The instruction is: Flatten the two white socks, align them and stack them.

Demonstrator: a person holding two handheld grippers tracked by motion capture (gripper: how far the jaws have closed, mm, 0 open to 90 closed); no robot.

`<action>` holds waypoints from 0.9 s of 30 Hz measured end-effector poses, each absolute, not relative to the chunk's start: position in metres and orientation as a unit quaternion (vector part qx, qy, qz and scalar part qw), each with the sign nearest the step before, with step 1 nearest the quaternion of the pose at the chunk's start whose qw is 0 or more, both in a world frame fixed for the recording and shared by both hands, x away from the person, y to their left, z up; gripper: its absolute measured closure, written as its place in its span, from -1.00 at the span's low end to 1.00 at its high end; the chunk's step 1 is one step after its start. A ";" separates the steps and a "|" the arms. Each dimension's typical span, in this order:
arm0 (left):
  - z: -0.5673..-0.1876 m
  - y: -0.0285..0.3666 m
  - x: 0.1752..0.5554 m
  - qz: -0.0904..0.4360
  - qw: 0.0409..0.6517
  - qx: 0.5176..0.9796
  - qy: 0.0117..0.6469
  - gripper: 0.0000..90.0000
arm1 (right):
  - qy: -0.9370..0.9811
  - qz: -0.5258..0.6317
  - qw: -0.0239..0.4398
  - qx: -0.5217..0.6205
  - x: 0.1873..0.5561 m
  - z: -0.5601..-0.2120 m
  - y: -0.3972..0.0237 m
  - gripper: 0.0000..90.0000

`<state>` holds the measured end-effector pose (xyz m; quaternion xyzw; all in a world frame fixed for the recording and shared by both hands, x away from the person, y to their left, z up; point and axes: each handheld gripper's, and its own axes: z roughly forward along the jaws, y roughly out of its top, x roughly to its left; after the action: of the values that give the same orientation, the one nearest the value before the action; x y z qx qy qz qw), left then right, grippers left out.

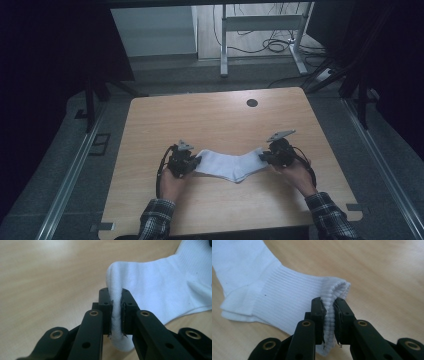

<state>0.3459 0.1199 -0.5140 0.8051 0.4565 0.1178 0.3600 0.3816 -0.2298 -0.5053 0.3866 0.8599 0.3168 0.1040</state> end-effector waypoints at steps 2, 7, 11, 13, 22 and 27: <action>-0.511 0.117 0.352 0.126 0.360 0.805 0.455 0.82 | 0.857 0.319 0.106 0.390 0.385 -0.504 -0.230 0.73; -0.508 0.108 0.367 0.153 0.348 0.807 0.452 0.81 | 0.846 0.326 0.121 0.405 0.404 -0.505 -0.234 0.72; -0.515 0.102 0.376 0.155 0.334 0.808 0.460 0.70 | 0.842 0.324 0.121 0.415 0.410 -0.511 -0.235 0.67; -0.518 0.101 0.378 0.158 0.333 0.806 0.464 0.41 | 0.840 0.328 0.118 0.415 0.411 -0.514 -0.236 0.44; -0.503 0.117 0.351 0.170 0.372 0.789 0.459 -0.47 | 0.836 0.359 0.127 0.396 0.384 -0.498 -0.251 -0.18; -0.516 0.135 0.318 0.149 0.357 0.801 0.457 -0.65 | 0.844 0.352 0.125 0.386 0.361 -0.504 -0.263 -0.41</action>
<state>0.3183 0.1354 -0.5158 0.8006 0.4572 0.1495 0.3575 0.3615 -0.2628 -0.5035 0.3858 0.8437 0.3519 0.1247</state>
